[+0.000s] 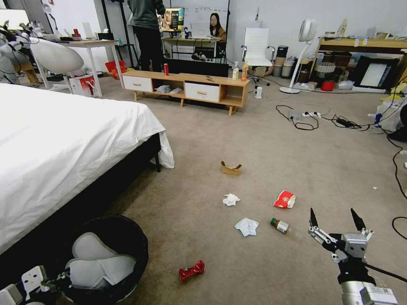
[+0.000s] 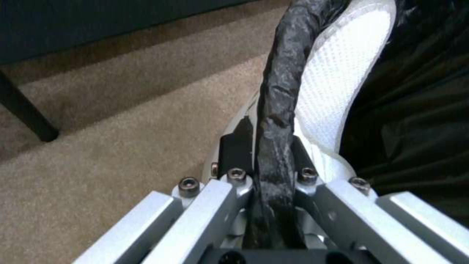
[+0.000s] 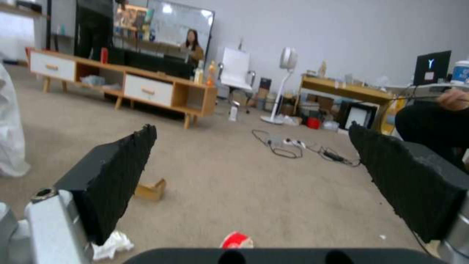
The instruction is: Pick up the trash bin and place the garbage on the floor into it.
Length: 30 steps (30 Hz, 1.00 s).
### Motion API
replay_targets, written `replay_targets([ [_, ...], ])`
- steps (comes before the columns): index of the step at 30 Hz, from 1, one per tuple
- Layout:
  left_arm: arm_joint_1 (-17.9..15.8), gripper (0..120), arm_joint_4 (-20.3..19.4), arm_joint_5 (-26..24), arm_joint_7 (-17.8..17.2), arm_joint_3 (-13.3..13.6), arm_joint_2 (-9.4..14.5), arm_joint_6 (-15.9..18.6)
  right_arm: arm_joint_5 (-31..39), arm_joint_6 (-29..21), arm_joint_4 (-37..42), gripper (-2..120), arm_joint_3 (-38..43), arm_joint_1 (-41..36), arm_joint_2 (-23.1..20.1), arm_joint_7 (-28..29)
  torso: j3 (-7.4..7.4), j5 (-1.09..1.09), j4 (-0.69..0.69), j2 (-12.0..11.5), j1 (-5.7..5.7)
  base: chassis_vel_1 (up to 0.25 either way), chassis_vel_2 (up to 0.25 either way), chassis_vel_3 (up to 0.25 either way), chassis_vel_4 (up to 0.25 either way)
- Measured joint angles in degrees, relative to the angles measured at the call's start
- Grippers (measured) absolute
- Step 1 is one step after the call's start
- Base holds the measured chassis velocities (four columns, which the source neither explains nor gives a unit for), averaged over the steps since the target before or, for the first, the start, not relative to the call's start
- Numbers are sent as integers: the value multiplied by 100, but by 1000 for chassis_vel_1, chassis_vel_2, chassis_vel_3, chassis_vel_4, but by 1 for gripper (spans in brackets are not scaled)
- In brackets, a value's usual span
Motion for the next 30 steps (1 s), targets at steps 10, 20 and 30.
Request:
replay_targets([
  [10, 113, 3, -114, 40, 28, 110, -25, 0, 1803, -2159, 456, 100, -509, 14, -1165, 457, 0, 0, -1, 1, 0, 0, 0, 0, 0],
  [20, 271, 3, -276, 117, 30, 134, -173, 0, 3558, -3590, 229, 100, -1169, 789, -2977, 667, 1, 0, 1, 1, 0, 0, 0, 0, 0],
  [30, 417, 3, -402, 366, 51, 82, -326, 0, 3782, -4415, -776, 100, -2477, 1866, -3675, 334, 1, 1, 0, 0, 0, 0, 0, 0, 0],
])
